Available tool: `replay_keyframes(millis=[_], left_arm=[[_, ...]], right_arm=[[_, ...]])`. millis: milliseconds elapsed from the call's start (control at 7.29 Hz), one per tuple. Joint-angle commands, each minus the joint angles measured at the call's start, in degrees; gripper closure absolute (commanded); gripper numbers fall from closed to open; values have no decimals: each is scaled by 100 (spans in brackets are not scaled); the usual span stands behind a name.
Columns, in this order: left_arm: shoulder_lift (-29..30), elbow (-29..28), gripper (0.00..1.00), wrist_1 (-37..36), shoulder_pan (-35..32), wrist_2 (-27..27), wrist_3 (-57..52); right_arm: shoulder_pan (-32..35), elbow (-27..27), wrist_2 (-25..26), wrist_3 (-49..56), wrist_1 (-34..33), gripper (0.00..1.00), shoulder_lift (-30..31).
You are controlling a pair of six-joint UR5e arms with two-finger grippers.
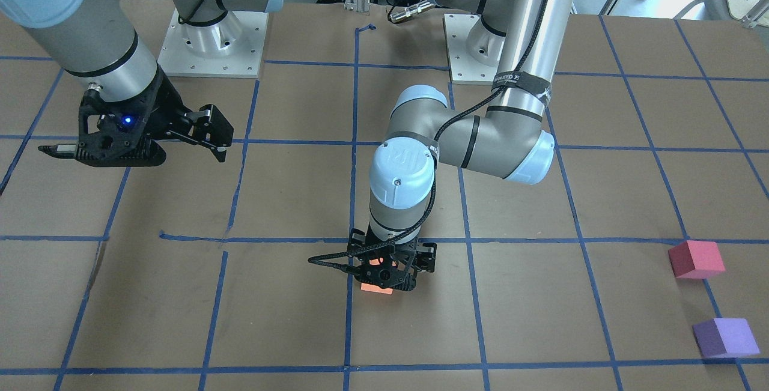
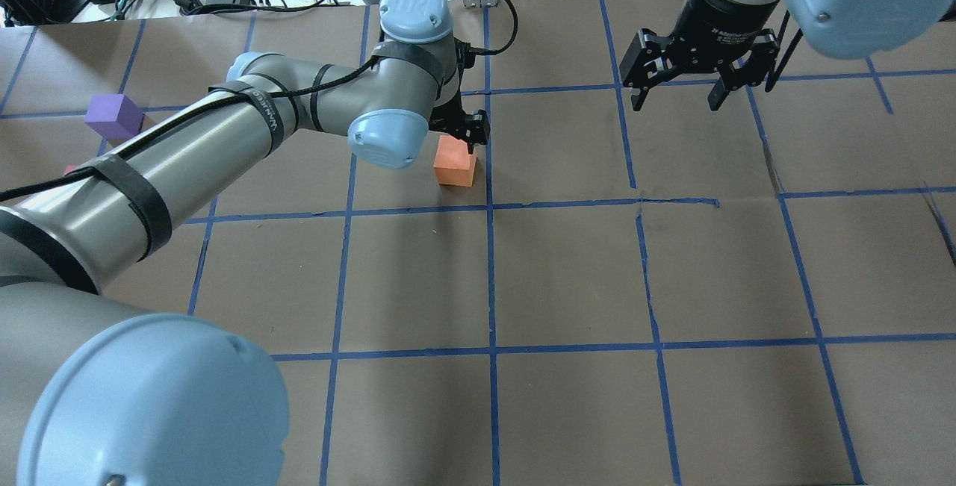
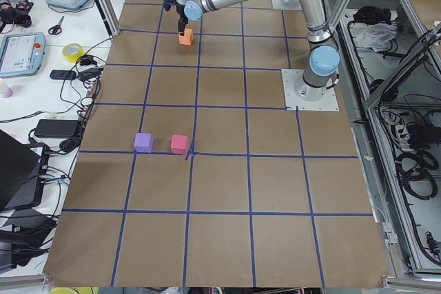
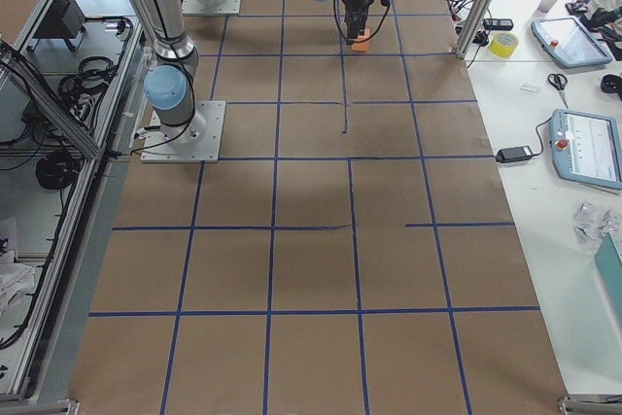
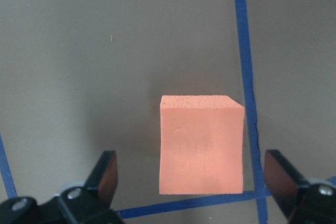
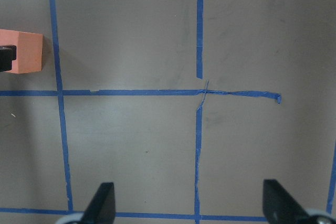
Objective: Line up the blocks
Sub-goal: 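Move the left gripper over the orange cube while the right gripper withdraws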
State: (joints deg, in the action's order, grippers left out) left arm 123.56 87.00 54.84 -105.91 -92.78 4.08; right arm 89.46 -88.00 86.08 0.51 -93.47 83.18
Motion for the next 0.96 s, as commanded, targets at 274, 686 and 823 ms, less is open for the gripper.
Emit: replay_keyframes(millis=[274,686,823], left_arm=[[72,-16,0,0,-35,23,32],[1,-226,0,-9,-35,14,14],[54,-201,0,-9,-35,5,22]], right_arm=[[-16,-332,67,-7,66,0,401],[-25,-341,75,-16,223,0,497],[-25,-341,75,-16,233,0,506]])
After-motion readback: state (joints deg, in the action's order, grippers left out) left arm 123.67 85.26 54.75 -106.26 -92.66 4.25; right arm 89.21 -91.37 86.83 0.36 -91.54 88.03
